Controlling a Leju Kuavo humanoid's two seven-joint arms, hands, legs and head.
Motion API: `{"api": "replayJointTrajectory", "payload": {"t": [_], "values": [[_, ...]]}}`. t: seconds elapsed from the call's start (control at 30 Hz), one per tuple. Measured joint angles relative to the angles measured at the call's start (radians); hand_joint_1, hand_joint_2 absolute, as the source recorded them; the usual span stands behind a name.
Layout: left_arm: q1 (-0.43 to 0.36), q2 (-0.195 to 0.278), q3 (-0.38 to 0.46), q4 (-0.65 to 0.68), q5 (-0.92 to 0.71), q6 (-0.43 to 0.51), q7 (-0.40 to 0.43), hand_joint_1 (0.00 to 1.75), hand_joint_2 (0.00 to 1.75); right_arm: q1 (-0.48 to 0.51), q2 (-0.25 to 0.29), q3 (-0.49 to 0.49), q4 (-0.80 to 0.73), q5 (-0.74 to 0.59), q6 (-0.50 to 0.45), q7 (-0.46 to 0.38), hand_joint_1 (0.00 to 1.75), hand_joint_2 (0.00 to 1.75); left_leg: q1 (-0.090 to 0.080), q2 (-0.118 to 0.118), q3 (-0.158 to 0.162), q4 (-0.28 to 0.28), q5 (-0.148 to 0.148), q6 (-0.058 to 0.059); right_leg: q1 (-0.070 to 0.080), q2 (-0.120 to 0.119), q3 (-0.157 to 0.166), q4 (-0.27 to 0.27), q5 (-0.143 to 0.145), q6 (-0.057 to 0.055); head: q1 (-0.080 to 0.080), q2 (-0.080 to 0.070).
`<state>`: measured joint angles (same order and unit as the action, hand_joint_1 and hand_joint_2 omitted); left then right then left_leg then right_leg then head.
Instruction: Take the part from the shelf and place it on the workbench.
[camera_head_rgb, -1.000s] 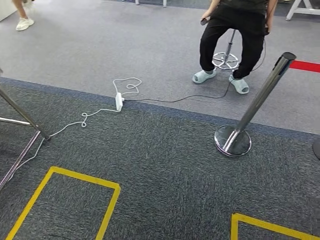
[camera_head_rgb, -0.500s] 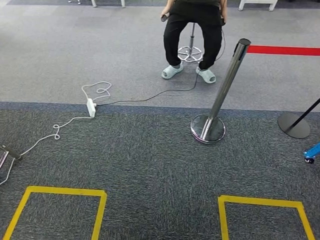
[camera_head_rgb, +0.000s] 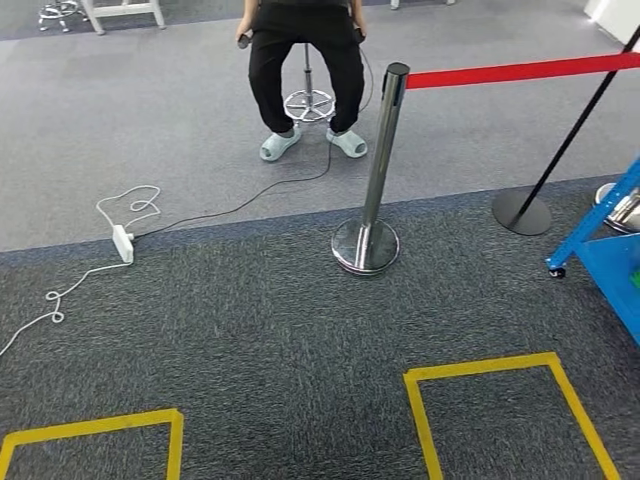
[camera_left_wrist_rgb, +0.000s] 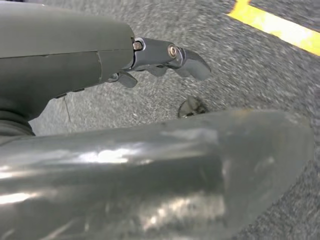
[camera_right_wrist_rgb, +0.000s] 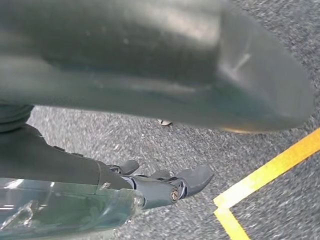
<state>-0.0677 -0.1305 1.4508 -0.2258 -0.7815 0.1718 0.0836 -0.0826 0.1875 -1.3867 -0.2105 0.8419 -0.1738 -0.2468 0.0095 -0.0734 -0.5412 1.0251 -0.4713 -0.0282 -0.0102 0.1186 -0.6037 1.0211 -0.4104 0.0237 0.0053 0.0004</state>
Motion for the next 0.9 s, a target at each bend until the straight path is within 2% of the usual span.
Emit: {"api": "replayJointTrajectory", "payload": {"t": [0.03,0.07,0.1,0.13,0.17,0.2,0.27,0.3,0.33,0.37,0.4,0.47,0.5,0.53,0.57,0.63,0.67,0.7,0.77,0.8,0.83,0.87,0.9], "values": [[-0.001,0.000,0.000,0.000,0.000,0.000,0.001,0.00,0.00,-0.001,0.000,0.000,0.000,0.000,0.000,0.000,0.00,0.00,0.000,-0.021,0.014,-0.034,0.006,0.001,-0.002,0.012,-0.005,0.000,0.003,0.006,0.000,0.000],[-0.001,0.000,0.000,0.000,0.000,0.001,0.002,0.00,0.00,0.000,0.000,0.000,0.000,0.000,0.000,0.001,0.00,0.00,-0.001,-0.027,0.018,-0.046,0.004,0.002,-0.004,0.025,-0.010,-0.002,0.006,0.013,0.000,0.000],[-0.002,0.000,0.000,0.000,0.000,0.002,0.002,0.00,0.00,0.002,0.000,0.000,0.000,0.000,0.000,0.001,0.00,0.00,-0.002,-0.015,0.018,-0.050,0.006,0.005,-0.008,0.038,-0.015,-0.006,0.011,0.021,0.000,0.000],[-0.003,0.000,0.000,0.000,0.000,0.003,0.003,0.00,0.00,0.006,0.000,0.000,0.000,0.000,0.001,0.002,0.00,0.00,-0.003,-0.002,0.020,-0.055,0.010,0.011,-0.010,0.039,-0.020,-0.006,0.012,0.027,0.001,0.000],[-0.003,0.000,0.000,0.000,0.000,0.003,0.003,0.00,0.00,0.008,0.000,0.000,0.000,0.000,0.001,0.003,0.00,0.00,-0.003,0.013,0.022,-0.060,0.014,0.018,-0.009,0.019,-0.029,0.007,0.003,0.031,0.002,0.000],[-0.003,0.001,0.000,0.000,0.000,0.004,0.003,0.00,0.00,0.008,0.000,0.000,0.000,0.000,0.001,0.003,0.00,0.00,-0.003,0.029,0.024,-0.065,0.018,0.024,-0.005,-0.013,-0.047,0.041,-0.019,0.033,0.005,0.000],[0.001,0.002,0.000,0.000,-0.001,0.005,0.005,0.00,0.00,0.005,0.000,0.000,0.000,0.000,0.001,0.004,0.00,0.00,-0.006,0.063,0.024,-0.067,0.018,0.030,0.000,-0.085,-0.103,0.166,-0.090,0.036,0.008,0.000],[0.002,0.002,0.000,0.000,-0.001,0.005,0.006,0.00,0.00,0.004,0.000,0.000,0.000,0.000,0.002,0.004,0.00,0.00,-0.008,0.081,0.024,-0.067,0.017,0.031,0.000,-0.101,-0.132,0.232,-0.119,0.039,0.008,0.000],[0.003,0.002,0.000,0.000,-0.001,0.006,0.008,0.00,0.00,0.004,0.000,0.000,0.000,0.000,0.003,0.004,0.00,0.00,-0.009,0.098,0.025,-0.066,0.016,0.032,-0.001,-0.108,-0.147,0.272,-0.132,0.040,0.008,0.000],[0.003,0.002,0.000,0.000,-0.001,0.006,0.010,0.00,0.00,0.005,0.000,0.000,0.000,0.000,0.003,0.004,0.00,0.00,-0.009,0.114,0.026,-0.066,0.015,0.031,-0.001,-0.113,-0.143,0.275,-0.127,0.042,0.008,0.000],[0.002,0.001,0.000,0.000,-0.001,0.006,0.011,0.00,0.00,0.007,0.000,0.000,0.000,0.000,0.003,0.004,0.00,0.00,-0.009,0.128,0.028,-0.066,0.013,0.029,-0.001,-0.119,-0.116,0.235,-0.104,0.043,0.008,0.000],[0.001,0.001,0.000,0.000,-0.001,0.006,0.011,0.00,0.00,0.006,0.000,0.000,0.000,-0.001,0.003,0.004,0.00,0.00,-0.011,0.151,0.034,-0.064,0.007,0.021,0.000,-0.155,-0.028,0.093,-0.050,0.041,0.009,0.000],[0.000,0.001,0.000,-0.001,-0.001,0.006,0.011,0.00,0.00,0.005,0.000,0.000,0.000,-0.001,0.003,0.004,0.00,0.00,-0.013,0.160,0.037,-0.062,0.004,0.016,0.001,-0.171,0.005,0.038,-0.033,0.035,0.008,0.000],[0.000,0.002,0.000,-0.001,-0.001,0.006,0.011,0.00,0.00,0.004,0.000,0.000,0.000,0.000,0.004,0.004,0.00,0.00,-0.016,0.169,0.040,-0.061,0.001,0.011,0.002,-0.180,0.022,0.009,-0.027,0.027,0.007,0.000],[-0.002,0.002,0.000,-0.001,-0.002,0.006,0.011,0.00,0.00,0.003,0.000,0.000,0.000,0.000,0.004,0.004,0.00,0.00,-0.018,0.177,0.042,-0.060,-0.001,0.006,0.005,-0.179,0.024,0.003,-0.028,0.018,0.006,0.000],[-0.005,0.002,0.000,-0.001,-0.002,0.006,0.012,0.00,0.00,0.003,0.000,0.000,0.000,-0.001,0.004,0.004,0.00,0.00,-0.016,0.190,0.046,-0.059,-0.005,-0.003,0.004,-0.156,0.019,0.003,-0.025,0.003,0.005,0.000],[-0.006,0.002,0.000,-0.001,-0.002,0.006,0.012,0.00,0.00,0.003,0.000,0.000,0.000,-0.001,0.004,0.004,0.00,0.00,-0.014,0.178,0.042,-0.049,-0.015,-0.008,0.003,-0.145,0.018,0.002,-0.023,-0.002,0.004,0.000],[-0.007,0.002,0.000,-0.001,-0.002,0.006,0.012,0.00,0.00,0.003,0.000,0.000,0.000,-0.001,0.004,0.004,0.00,0.00,-0.012,0.156,0.031,-0.021,-0.037,-0.014,0.001,-0.134,0.017,0.000,-0.020,-0.008,0.003,0.000],[-0.006,0.000,0.000,-0.001,-0.002,0.006,0.012,0.00,0.00,0.001,-0.001,0.000,0.000,-0.001,0.004,0.004,0.00,0.00,-0.009,0.102,-0.026,0.102,-0.105,-0.020,-0.001,-0.111,0.013,-0.001,-0.016,-0.015,-0.001,0.000],[-0.004,-0.001,0.000,-0.001,-0.002,0.006,0.012,0.00,0.00,0.000,-0.001,0.000,0.000,-0.001,0.004,0.004,0.00,0.00,-0.008,0.090,-0.062,0.175,-0.135,-0.020,-0.001,-0.097,0.011,-0.001,-0.015,-0.017,-0.001,0.000],[-0.002,-0.001,0.000,-0.001,-0.002,0.006,0.012,0.00,0.00,0.000,-0.001,0.000,0.000,-0.001,0.004,0.004,0.00,0.00,-0.008,0.085,-0.091,0.230,-0.149,-0.019,0.000,-0.082,0.010,-0.001,-0.014,-0.018,-0.001,0.000],[0.000,-0.001,0.000,-0.001,-0.002,0.006,0.012,0.00,0.00,0.001,-0.001,0.000,0.000,-0.001,0.004,0.004,0.00,0.00,-0.008,0.083,-0.105,0.248,-0.142,-0.018,0.000,-0.066,0.010,0.000,-0.013,-0.017,-0.001,0.000],[0.001,0.000,0.000,-0.001,-0.002,0.006,0.012,0.00,0.00,0.002,-0.001,0.000,0.000,-0.001,0.004,0.004,0.00,0.00,-0.008,0.079,-0.099,0.226,-0.114,-0.016,-0.001,-0.051,0.010,0.000,-0.012,-0.016,-0.001,0.000]]}}
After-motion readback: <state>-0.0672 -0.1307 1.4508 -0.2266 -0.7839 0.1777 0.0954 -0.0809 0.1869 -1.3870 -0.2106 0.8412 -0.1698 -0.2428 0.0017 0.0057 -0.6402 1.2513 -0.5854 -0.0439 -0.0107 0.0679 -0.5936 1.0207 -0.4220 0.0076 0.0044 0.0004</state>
